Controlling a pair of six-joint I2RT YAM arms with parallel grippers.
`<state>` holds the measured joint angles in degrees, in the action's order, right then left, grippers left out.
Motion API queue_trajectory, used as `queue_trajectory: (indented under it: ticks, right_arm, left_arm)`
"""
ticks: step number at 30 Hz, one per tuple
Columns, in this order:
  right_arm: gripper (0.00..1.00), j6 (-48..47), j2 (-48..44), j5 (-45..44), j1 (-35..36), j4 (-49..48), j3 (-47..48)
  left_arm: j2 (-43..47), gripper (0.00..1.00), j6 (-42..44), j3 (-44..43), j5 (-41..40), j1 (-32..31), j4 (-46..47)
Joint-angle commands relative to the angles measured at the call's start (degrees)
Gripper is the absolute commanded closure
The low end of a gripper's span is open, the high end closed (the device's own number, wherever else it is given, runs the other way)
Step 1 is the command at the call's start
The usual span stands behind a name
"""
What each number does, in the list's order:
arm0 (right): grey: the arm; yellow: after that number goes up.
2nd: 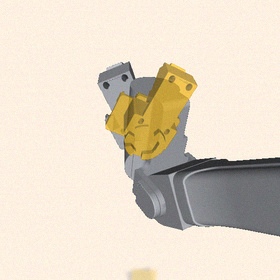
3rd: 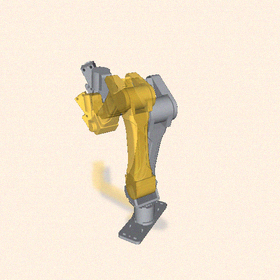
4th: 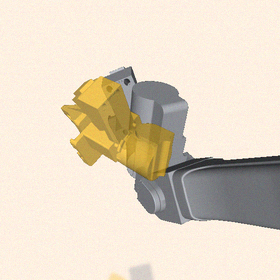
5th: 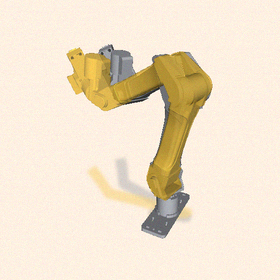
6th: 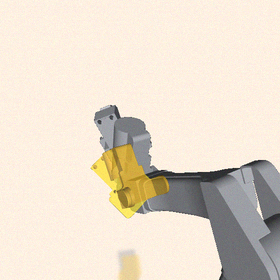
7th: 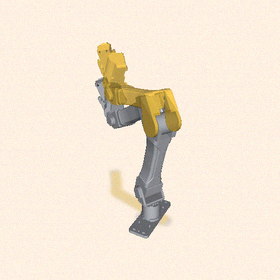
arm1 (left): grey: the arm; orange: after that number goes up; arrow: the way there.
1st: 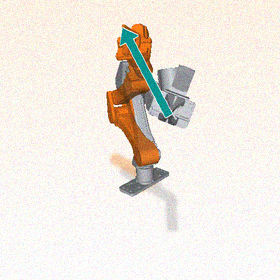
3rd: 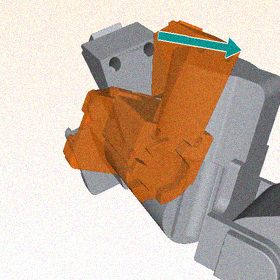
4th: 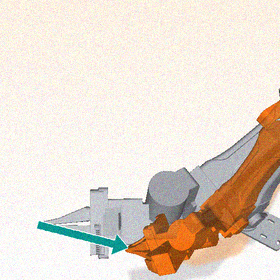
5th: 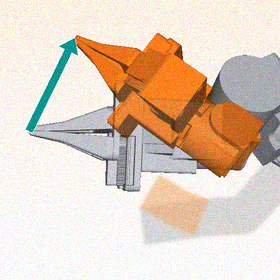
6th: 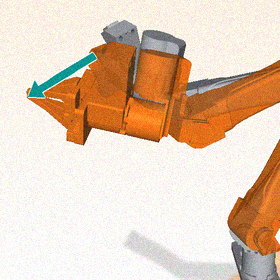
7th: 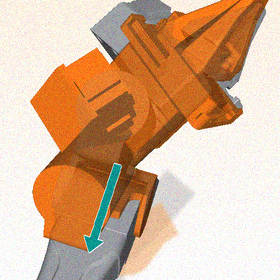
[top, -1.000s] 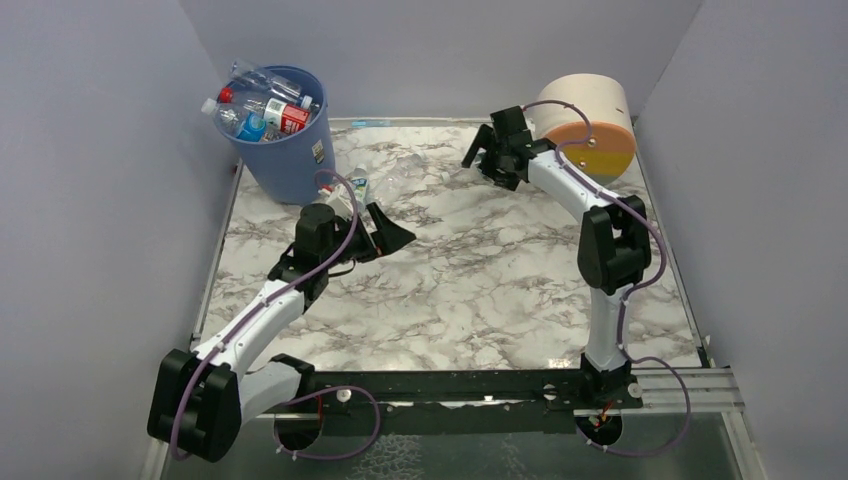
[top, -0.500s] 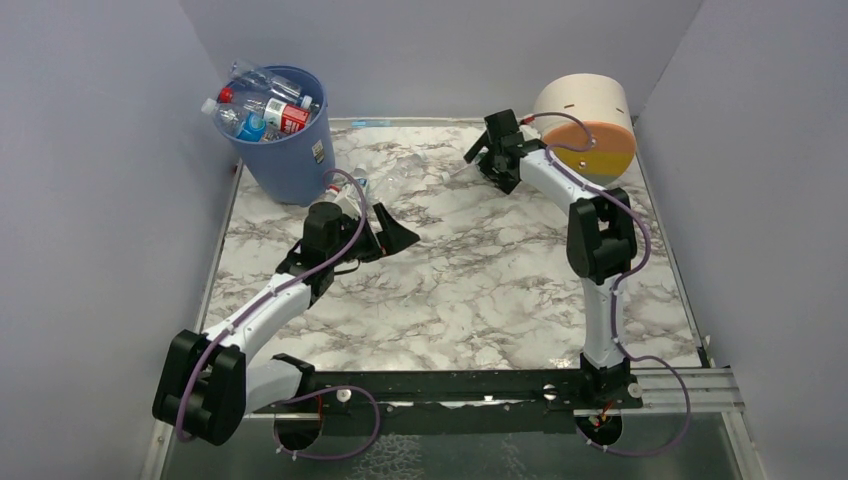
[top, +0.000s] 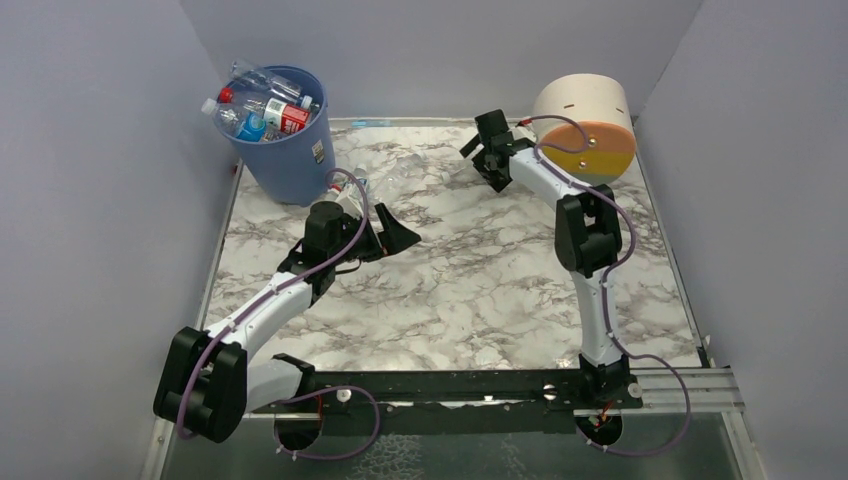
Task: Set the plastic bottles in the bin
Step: Pick up the plastic bottle at the center of the board.
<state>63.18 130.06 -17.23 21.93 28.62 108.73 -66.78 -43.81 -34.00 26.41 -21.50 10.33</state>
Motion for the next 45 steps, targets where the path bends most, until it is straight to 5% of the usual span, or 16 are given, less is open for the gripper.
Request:
queue_trajectory:
  ticks: [1,18,26,38,45]
  right_arm:
    - [0.00,1.82,3.16,-4.65,-0.06,2.65,3.75]
    - [0.00,-3.15,9.95,-6.89,-0.10,3.72,11.59]
    - [0.06,-5.13,9.90,-5.37,0.04,0.94,8.29]
    - [0.34,-10.20,4.83,-3.87,1.46,-6.05,-0.77]
    - [0.41,-12.66,-1.42,-3.74,3.65,-7.99,-9.00]
  left_arm:
    - [-0.25,0.01,1.09,-1.69,1.87,-0.30,1.93]
    - [-2.25,0.01,1.40,-2.21,2.51,-0.34,2.78]
    - [-3.19,0.01,1.19,-2.21,2.53,-0.40,3.61]
    - [-4.14,0.01,0.60,-3.40,2.50,-0.70,3.90]
    - [-2.75,0.01,0.93,-4.56,2.15,-0.81,2.18]
